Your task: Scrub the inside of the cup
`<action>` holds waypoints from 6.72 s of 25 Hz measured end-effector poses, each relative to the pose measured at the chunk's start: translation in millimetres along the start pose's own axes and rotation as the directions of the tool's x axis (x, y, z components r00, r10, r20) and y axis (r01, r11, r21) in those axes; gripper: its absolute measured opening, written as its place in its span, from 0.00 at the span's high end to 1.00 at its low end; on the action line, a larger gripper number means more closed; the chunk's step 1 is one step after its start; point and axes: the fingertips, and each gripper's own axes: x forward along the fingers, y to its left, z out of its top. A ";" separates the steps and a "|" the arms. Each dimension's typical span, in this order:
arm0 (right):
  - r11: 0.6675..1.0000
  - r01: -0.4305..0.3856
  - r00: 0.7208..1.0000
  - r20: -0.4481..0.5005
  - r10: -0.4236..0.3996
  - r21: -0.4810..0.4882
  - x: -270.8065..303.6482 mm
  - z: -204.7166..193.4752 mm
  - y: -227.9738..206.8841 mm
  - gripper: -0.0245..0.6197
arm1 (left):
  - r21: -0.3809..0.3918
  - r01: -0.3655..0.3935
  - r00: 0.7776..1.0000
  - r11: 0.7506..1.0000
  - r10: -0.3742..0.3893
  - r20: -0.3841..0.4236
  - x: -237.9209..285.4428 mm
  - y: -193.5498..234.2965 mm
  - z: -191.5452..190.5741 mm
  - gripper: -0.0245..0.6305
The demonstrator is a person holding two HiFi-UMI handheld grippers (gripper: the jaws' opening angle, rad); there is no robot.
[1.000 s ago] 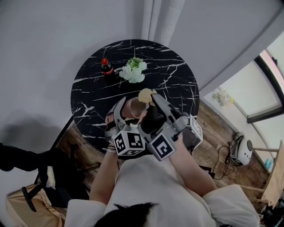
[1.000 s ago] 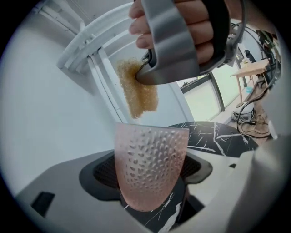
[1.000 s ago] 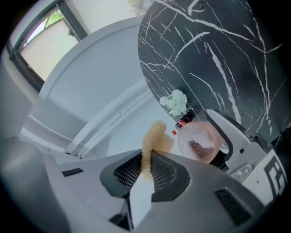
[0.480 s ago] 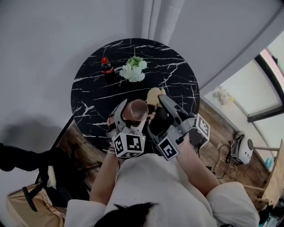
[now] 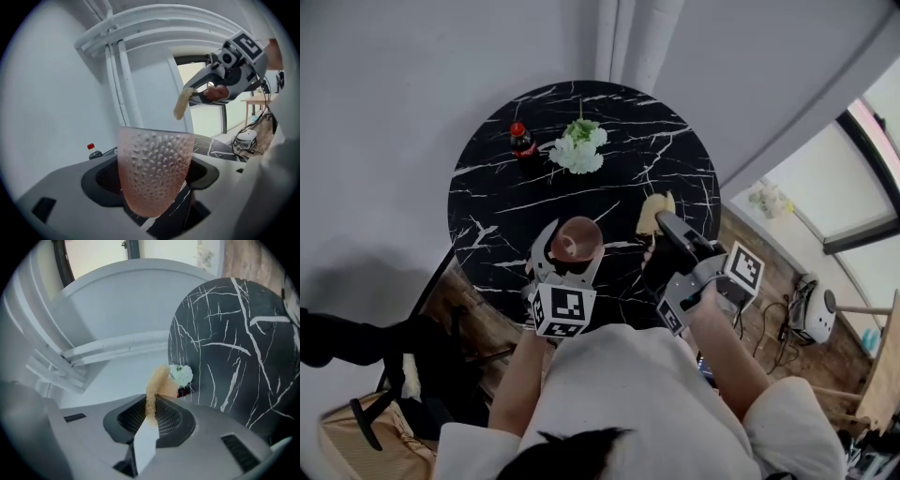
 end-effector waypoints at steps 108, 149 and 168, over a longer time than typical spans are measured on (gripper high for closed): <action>0.318 -0.012 0.931 -0.127 -0.341 -0.948 -57.4 -24.3 -74.2 0.84 | -0.508 0.031 1.000 0.861 -0.027 0.015 34.1 -15.8 -43.5 0.39; 0.233 -0.004 0.906 -0.102 -0.411 -0.973 -66.1 -4.9 -82.3 0.90 | -0.446 0.035 0.993 0.895 -0.083 -0.089 77.7 -45.3 -83.2 0.39; 0.305 -0.008 0.911 -0.133 -0.389 -0.952 -58.5 -12.8 -89.5 0.90 | -0.443 0.064 0.995 0.894 -0.093 -0.044 24.8 -36.3 -59.8 0.35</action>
